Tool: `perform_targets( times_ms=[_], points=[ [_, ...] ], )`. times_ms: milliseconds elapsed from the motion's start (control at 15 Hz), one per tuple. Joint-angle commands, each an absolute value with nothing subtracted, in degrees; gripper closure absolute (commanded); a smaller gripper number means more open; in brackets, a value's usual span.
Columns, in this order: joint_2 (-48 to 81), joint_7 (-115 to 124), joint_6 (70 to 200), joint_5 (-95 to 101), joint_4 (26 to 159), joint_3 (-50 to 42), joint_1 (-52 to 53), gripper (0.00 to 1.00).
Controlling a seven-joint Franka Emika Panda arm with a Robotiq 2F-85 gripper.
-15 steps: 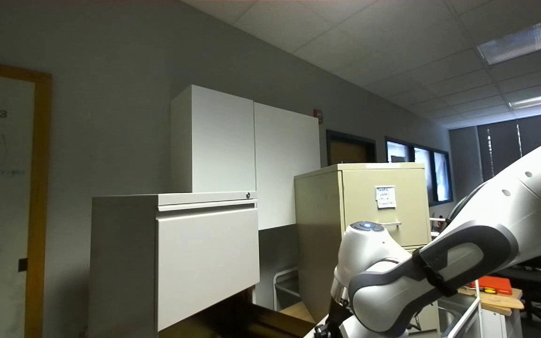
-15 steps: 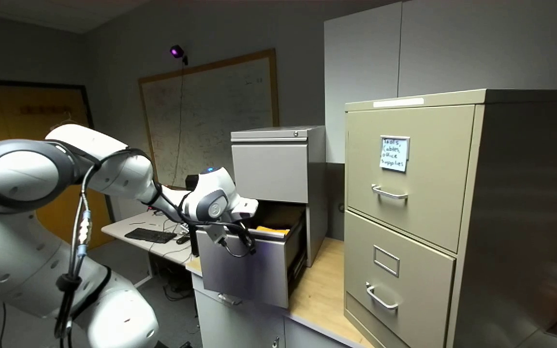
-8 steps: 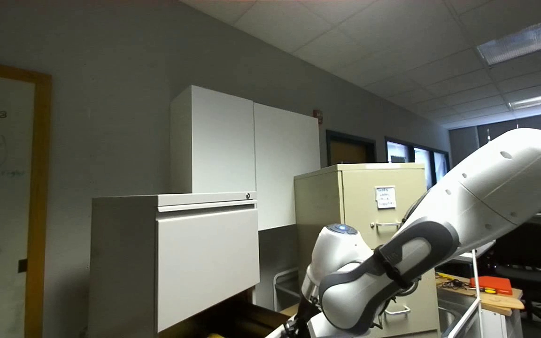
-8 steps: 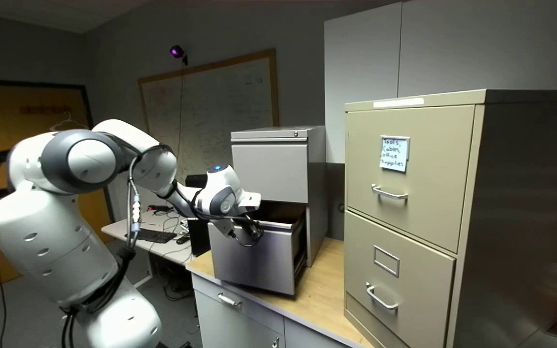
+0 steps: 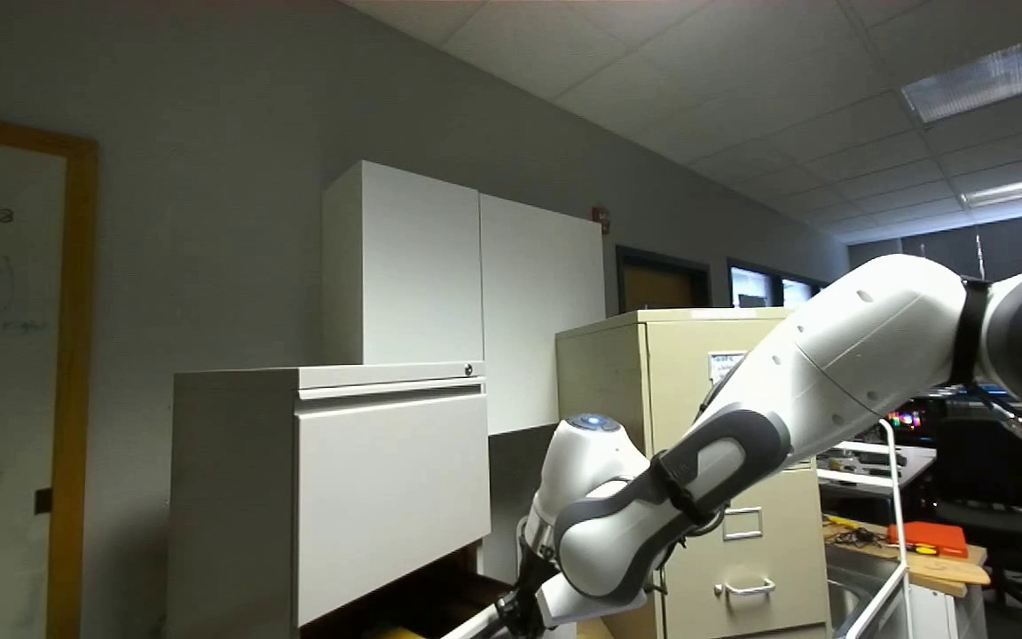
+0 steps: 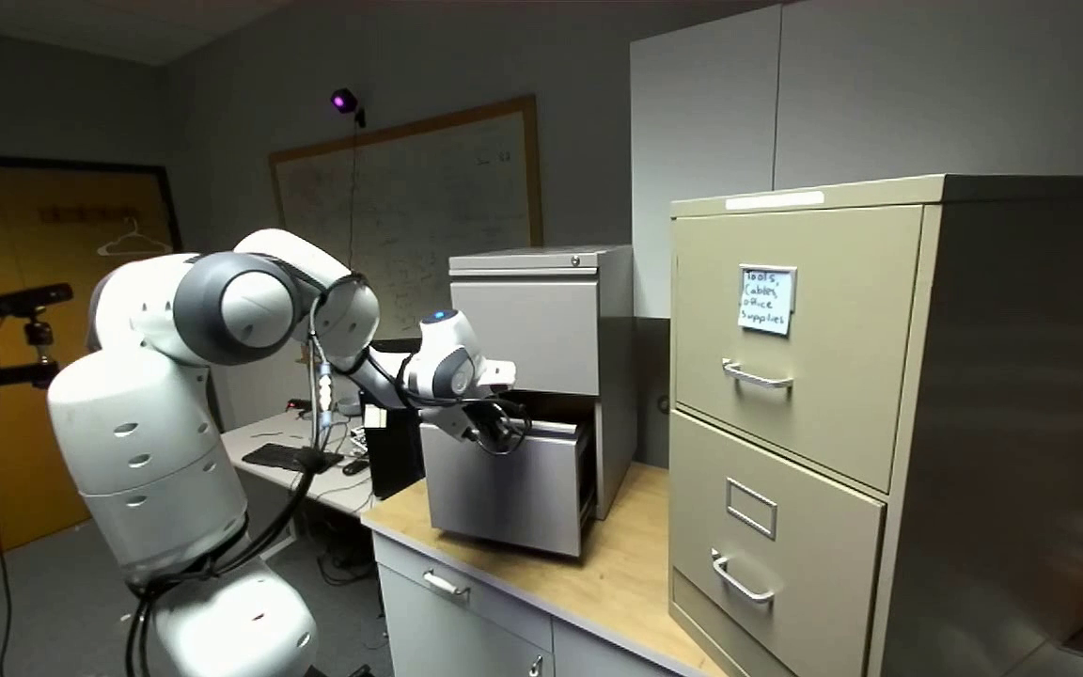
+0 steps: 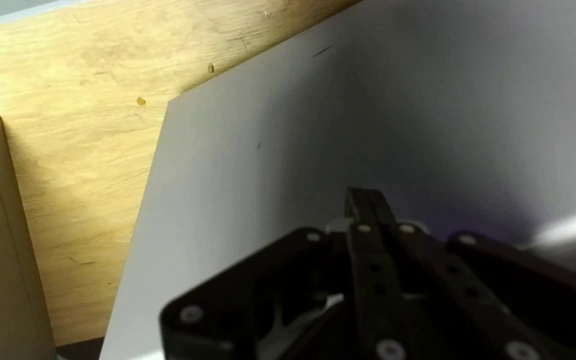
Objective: Close the bottom drawer of the cabinet to the left.
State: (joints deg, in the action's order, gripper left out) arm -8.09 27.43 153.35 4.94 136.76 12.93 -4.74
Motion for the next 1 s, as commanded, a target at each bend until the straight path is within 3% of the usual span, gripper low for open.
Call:
perform_targets(
  times_ms=[0, 267, 933],
  points=[
    [-2.36, 24.43, 150.58, 5.23, 126.05, 10.48, -1.87, 1.00],
    [1.50, 20.99, 149.36, 4.41, 119.46, 8.82, 0.41, 1.00],
    [11.57, 7.16, 167.39, -13.26, 114.03, 10.31, -0.86, 1.00]
  ],
)
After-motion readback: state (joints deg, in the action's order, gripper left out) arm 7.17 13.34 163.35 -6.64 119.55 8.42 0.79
